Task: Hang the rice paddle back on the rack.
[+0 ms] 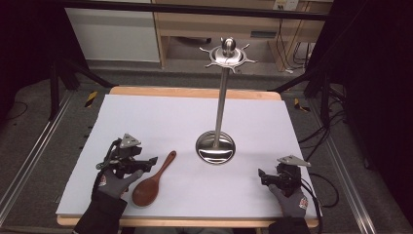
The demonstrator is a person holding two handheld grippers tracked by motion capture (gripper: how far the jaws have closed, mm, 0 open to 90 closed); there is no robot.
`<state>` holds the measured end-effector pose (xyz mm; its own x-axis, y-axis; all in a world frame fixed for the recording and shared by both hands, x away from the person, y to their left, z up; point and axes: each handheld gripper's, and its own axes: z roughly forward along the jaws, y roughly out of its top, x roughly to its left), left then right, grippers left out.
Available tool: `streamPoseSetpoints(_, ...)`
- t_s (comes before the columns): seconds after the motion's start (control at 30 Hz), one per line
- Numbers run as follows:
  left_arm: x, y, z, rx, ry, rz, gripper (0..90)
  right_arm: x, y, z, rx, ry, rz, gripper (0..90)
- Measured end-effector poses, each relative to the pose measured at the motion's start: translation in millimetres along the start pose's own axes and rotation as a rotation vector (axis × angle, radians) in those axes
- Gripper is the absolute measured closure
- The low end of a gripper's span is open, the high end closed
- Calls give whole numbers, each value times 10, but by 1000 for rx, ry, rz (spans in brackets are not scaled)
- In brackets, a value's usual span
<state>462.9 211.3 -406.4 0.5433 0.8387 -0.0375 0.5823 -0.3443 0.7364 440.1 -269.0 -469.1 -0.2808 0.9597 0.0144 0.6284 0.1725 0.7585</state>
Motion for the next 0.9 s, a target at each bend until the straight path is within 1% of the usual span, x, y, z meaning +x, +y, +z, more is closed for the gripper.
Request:
streamPoseSetpoints(0.1,-2,19,21,13,-12,1,283,4,2,-2,1,3,-1,114)
streamPoseSetpoints(0.2,-37,31,43,30,-13,13,284,9,0,-2,2,8,-5,114)
streamPoseSetpoints(0.23,-51,37,55,41,-22,18,285,10,2,-2,3,6,-7,114)
streamPoseSetpoints(0.27,-51,37,55,41,-22,18,288,10,2,-2,3,6,-7,114)
streamPoseSetpoints(0.3,-57,45,71,64,-24,35,291,10,5,-2,3,4,-5,114)
streamPoseSetpoints(0.4,-74,48,105,75,-24,45,302,7,6,0,7,-1,-8,115)
streamPoseSetpoints(0.47,-99,52,146,93,-17,60,309,5,6,-2,8,-4,-8,115)
streamPoseSetpoints(0.5,-125,58,191,112,-14,69,311,8,6,-3,9,-2,-2,115)
streamPoseSetpoints(0.53,-125,58,191,112,-14,69,312,8,7,-5,9,-1,-1,115)
streamPoseSetpoints(0.57,-151,66,232,130,-16,72,312,7,8,-7,9,-1,3,115)
streamPoseSetpoints(0.6,-151,66,232,130,-16,72,313,7,8,-7,9,-1,3,115)
streamPoseSetpoints(0.63,-158,74,248,144,-14,79,313,3,9,-5,9,-1,-1,115)
streamPoseSetpoints(0.77,-172,94,290,167,-15,82,310,3,9,-1,11,-3,0,118)
streamPoseSetpoints(0.83,-171,99,304,173,-28,69,316,-4,11,-4,10,-1,3,119)
streamPoseSetpoints(0.87,-173,101,307,176,-26,72,321,-5,10,-5,9,-1,5,119)
streamPoseSetpoints(0.9,-177,103,310,183,-21,81,321,2,8,-7,11,0,18,118)
